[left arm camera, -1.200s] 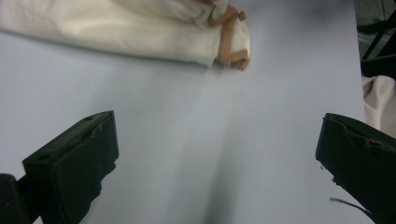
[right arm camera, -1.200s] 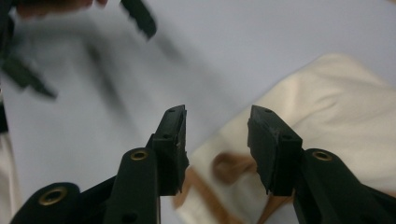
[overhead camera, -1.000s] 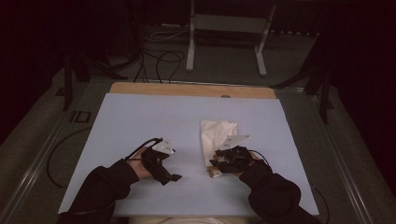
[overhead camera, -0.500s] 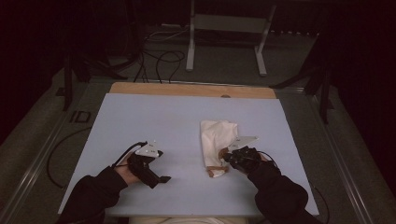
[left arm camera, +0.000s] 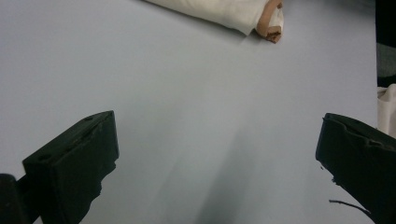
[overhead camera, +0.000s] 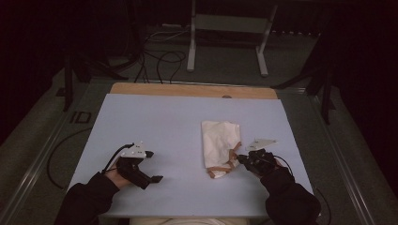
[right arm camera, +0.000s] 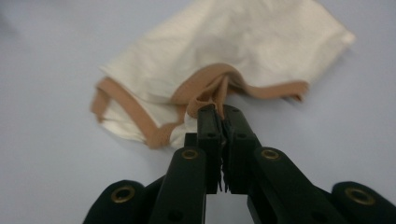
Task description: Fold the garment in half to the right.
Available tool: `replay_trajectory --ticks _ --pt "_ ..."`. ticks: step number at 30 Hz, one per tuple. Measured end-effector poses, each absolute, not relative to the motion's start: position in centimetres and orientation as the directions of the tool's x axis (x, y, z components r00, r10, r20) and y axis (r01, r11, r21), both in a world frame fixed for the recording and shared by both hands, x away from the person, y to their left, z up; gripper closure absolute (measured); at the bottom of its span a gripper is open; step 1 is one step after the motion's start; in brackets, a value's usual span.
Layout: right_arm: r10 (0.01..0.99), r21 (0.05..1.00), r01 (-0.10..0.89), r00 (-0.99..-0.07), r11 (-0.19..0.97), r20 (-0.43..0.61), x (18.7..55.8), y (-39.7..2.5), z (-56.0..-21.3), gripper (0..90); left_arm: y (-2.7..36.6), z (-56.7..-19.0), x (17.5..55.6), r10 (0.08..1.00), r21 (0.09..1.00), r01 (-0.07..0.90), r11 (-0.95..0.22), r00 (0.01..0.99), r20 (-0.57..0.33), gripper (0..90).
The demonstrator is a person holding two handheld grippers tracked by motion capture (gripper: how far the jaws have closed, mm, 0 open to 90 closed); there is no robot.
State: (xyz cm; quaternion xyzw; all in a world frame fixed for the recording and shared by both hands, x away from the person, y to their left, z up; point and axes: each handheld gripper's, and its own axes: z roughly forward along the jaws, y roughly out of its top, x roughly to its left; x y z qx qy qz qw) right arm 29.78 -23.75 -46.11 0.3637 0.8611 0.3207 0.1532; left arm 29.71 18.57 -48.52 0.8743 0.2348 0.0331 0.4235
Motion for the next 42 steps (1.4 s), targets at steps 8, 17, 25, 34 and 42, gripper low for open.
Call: replay_trajectory --ticks 8,17,25,34,42 --pt "0.766 0.643 0.610 -0.641 0.464 0.054 29.1 -25.2 -48.1 86.2 19.0 -48.7 29.4 0.446 0.761 0.392 -0.517 0.882 -0.152 0.2" --pt "0.786 0.617 0.661 -0.608 0.427 0.108 28.8 -26.2 -49.9 85.0 19.4 -49.0 28.9 0.448 0.769 0.393 -0.504 0.880 -0.157 0.2" --pt "0.791 0.597 0.684 -0.598 0.420 0.128 28.7 -26.7 -50.6 76.4 20.0 -49.1 28.5 0.457 0.791 0.384 -0.475 0.877 -0.151 0.2" --pt "0.797 0.652 0.654 -0.591 0.383 0.124 29.2 -27.6 -48.2 44.6 20.7 -49.3 28.1 0.459 0.798 0.379 -0.469 0.876 -0.146 0.2" --pt "0.799 0.717 0.610 -0.588 0.336 0.126 30.6 -27.9 -45.7 19.8 21.5 -49.5 27.6 0.489 0.798 0.385 -0.464 0.862 -0.132 0.3"
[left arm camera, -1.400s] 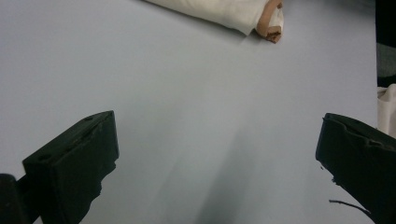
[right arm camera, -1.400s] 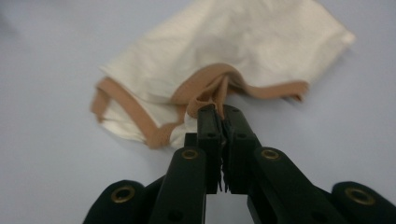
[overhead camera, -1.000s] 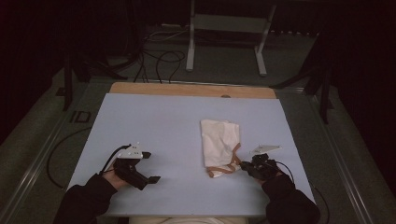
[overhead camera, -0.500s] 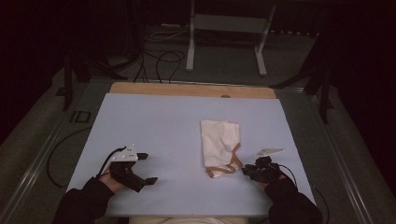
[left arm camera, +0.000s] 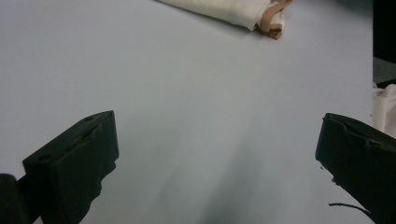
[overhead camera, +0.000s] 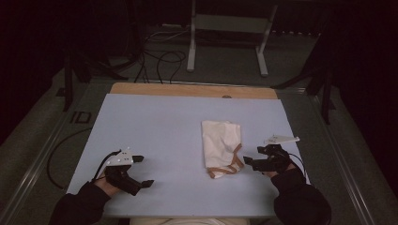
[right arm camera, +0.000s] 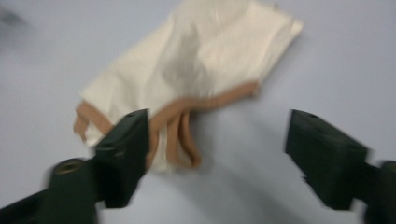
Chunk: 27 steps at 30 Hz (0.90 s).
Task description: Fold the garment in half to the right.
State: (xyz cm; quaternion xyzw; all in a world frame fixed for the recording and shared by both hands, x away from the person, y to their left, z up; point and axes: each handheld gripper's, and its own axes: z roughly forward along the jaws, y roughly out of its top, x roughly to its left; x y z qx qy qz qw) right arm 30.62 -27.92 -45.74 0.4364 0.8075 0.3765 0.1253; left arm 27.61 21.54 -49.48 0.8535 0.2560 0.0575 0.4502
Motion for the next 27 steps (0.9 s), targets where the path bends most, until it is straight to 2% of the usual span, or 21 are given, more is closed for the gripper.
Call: replay_trajectory --ticks 2,7,13,22,27 --pt "0.796 0.736 0.587 -0.594 0.336 0.111 31.4 -27.7 -44.8 13.8 21.8 -49.5 27.5 0.498 0.797 0.390 -0.461 0.857 -0.131 0.3" --pt "0.788 0.751 0.561 -0.609 0.348 0.090 33.5 -27.2 -43.8 10.4 22.4 -49.8 27.2 0.510 0.797 0.397 -0.455 0.850 -0.133 0.3" --pt "0.767 0.778 0.512 -0.638 0.365 0.060 35.8 -26.5 -43.3 10.4 22.8 -49.9 27.2 0.520 0.799 0.397 -0.451 0.845 -0.126 0.3" --pt "0.760 0.785 0.492 -0.649 0.377 0.042 38.6 -26.4 -43.4 10.6 23.1 -50.1 27.6 0.514 0.800 0.399 -0.447 0.847 -0.135 0.2" --pt "0.761 0.787 0.514 -0.642 0.343 0.088 41.0 -26.4 -44.3 10.6 23.3 -50.1 27.6 0.525 0.802 0.406 -0.438 0.840 -0.138 0.2"
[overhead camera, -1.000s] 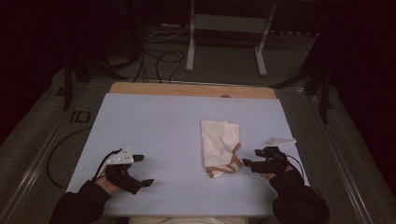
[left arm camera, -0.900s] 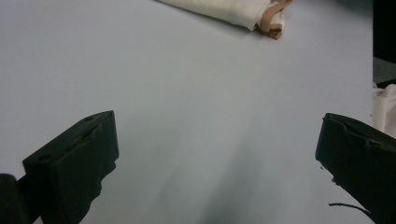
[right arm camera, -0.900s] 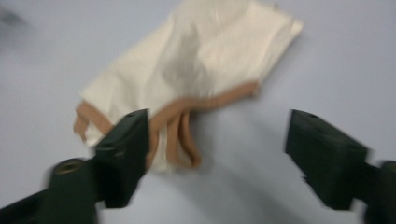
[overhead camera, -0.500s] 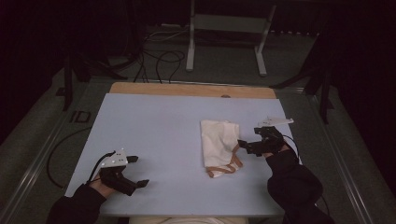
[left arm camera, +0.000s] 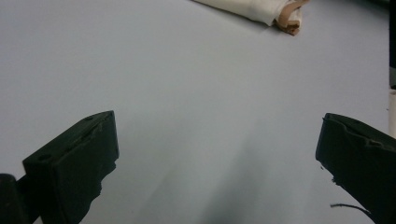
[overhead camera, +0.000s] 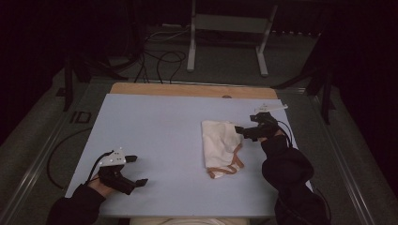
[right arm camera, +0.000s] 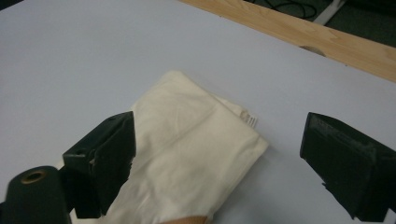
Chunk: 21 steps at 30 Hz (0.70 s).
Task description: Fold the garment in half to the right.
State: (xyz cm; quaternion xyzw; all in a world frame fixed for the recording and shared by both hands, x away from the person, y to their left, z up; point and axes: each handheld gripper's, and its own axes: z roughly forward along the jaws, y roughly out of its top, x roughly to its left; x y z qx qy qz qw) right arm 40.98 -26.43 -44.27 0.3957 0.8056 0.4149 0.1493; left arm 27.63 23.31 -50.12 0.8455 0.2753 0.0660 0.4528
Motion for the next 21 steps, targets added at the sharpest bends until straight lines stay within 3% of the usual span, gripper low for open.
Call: replay_trajectory --ticks 5,9,16,21 --pt "0.788 0.776 0.539 -0.608 0.328 0.090 42.6 -26.3 -44.9 10.9 23.4 -50.0 27.4 0.553 0.816 0.387 -0.429 0.827 -0.101 0.2" --pt "0.781 0.764 0.582 -0.600 0.278 0.173 43.9 -26.6 -46.0 11.0 23.6 -50.0 27.4 0.559 0.812 0.400 -0.425 0.822 -0.112 0.2" --pt "0.797 0.725 0.625 -0.576 0.290 0.179 45.4 -26.6 -48.3 37.4 23.4 -50.2 27.4 0.552 0.805 0.399 -0.438 0.827 -0.110 0.2" --pt "0.806 0.693 0.655 -0.563 0.301 0.182 46.1 -26.5 -49.8 41.1 23.3 -50.3 27.4 0.547 0.806 0.398 -0.438 0.830 -0.112 0.2"
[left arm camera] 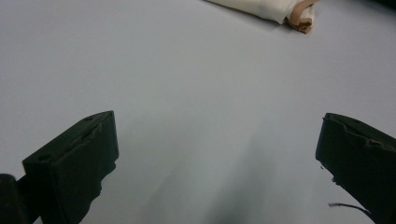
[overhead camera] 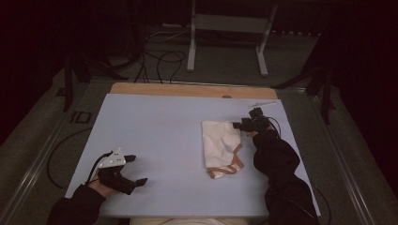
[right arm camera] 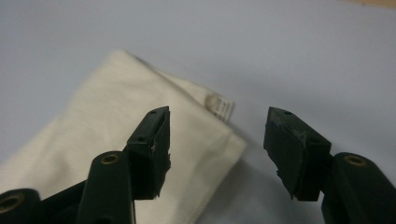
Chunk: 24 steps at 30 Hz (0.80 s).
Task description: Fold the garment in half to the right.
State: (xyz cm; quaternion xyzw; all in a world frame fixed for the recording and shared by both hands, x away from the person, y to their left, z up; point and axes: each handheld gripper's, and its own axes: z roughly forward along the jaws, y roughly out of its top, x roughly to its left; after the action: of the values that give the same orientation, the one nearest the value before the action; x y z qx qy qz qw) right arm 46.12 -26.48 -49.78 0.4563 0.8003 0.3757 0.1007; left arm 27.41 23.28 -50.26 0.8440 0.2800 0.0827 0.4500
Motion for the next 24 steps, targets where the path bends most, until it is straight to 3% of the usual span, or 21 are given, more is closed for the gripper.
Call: replay_trajectory --ticks 2,9,10,11,12,13,24 --pt "0.807 0.684 0.659 -0.564 0.313 0.174 46.2 -26.4 -50.2 41.7 23.3 -50.3 27.4 0.547 0.806 0.397 -0.440 0.830 -0.110 0.2" --pt "0.815 0.631 0.692 -0.557 0.350 0.158 46.4 -26.0 -51.5 65.5 23.4 -50.2 27.4 0.551 0.811 0.393 -0.433 0.827 -0.107 0.2" --pt "0.815 0.631 0.692 -0.557 0.350 0.158 46.4 -26.0 -51.5 65.5 23.4 -50.2 27.4 0.551 0.811 0.393 -0.433 0.827 -0.107 0.2" --pt "0.814 0.621 0.696 -0.559 0.361 0.154 46.4 -25.7 -51.5 76.2 23.3 -50.2 27.4 0.551 0.811 0.393 -0.433 0.828 -0.107 0.2" --pt "0.814 0.621 0.696 -0.559 0.361 0.154 46.4 -25.7 -51.5 76.2 23.3 -50.2 27.4 0.551 0.811 0.393 -0.433 0.828 -0.107 0.2" --pt "0.812 0.621 0.690 -0.566 0.372 0.141 46.3 -25.6 -51.2 86.7 23.3 -50.2 27.4 0.551 0.812 0.392 -0.432 0.828 -0.106 0.2" --pt "0.798 0.679 0.615 -0.599 0.400 0.073 46.0 -25.2 -48.8 88.8 23.4 -50.1 27.4 0.555 0.814 0.393 -0.427 0.825 -0.107 0.2"
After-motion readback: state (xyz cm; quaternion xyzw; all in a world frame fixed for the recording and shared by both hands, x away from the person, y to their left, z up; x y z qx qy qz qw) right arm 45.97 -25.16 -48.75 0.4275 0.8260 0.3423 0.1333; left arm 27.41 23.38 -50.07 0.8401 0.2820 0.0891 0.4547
